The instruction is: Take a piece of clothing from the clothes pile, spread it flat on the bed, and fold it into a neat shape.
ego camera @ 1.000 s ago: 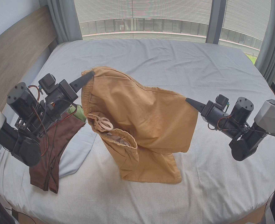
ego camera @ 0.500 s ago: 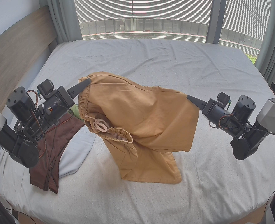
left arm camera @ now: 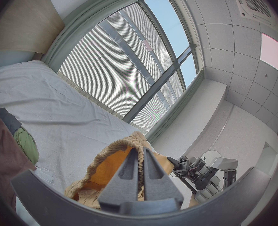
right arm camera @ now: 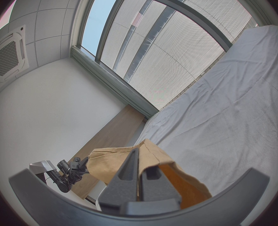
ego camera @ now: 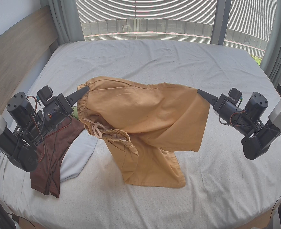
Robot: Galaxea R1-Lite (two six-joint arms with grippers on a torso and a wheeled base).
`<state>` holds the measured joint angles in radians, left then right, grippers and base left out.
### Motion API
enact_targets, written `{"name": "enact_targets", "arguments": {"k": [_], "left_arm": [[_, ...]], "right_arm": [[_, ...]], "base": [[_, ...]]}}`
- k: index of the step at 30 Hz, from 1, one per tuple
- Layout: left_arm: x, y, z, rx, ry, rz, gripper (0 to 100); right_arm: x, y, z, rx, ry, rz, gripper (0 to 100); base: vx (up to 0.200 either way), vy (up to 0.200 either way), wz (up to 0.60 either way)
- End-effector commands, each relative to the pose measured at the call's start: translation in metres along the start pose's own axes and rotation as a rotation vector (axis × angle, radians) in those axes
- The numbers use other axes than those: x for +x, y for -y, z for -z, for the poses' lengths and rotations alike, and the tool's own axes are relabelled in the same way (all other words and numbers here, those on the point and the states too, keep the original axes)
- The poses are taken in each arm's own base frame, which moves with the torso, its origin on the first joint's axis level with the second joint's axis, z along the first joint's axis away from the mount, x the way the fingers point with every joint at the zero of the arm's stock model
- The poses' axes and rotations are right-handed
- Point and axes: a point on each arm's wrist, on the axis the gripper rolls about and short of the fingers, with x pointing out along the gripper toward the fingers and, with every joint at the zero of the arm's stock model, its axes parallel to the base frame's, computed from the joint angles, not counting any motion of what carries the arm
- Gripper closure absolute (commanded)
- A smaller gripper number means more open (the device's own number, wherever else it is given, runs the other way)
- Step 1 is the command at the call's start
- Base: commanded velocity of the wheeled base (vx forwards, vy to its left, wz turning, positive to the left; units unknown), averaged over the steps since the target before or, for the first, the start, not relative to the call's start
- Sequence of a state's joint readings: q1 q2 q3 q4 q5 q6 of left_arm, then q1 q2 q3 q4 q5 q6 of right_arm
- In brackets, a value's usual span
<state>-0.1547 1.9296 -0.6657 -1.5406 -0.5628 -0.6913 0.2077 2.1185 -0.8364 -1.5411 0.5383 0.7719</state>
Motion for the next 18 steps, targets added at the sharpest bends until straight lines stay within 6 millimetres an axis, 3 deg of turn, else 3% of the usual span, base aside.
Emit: {"name": "enact_targets", "arguments": {"k": [1, 13, 18], "left_arm": [[-0.003, -0.006, -0.001, 0.0, 0.005, -0.019, 100], [-0.017, -0.021, -0.016, 0.018, 0.027, -0.058, 100], [-0.022, -0.028, -0.018, 0.015, 0.027, -0.078, 100]], "right_arm": [[-0.002, -0.005, -0.007, -0.013, 0.016, -0.009, 100], [-0.001, -0.008, -0.005, -0.054, 0.011, -0.016, 100], [0.007, -0.009, -0.014, -0.071, 0.024, -0.039, 100]], "base": [[0.0, 0.0, 0.0], [0.0, 0.0, 0.0], [0.0, 0.0, 0.0]]}}
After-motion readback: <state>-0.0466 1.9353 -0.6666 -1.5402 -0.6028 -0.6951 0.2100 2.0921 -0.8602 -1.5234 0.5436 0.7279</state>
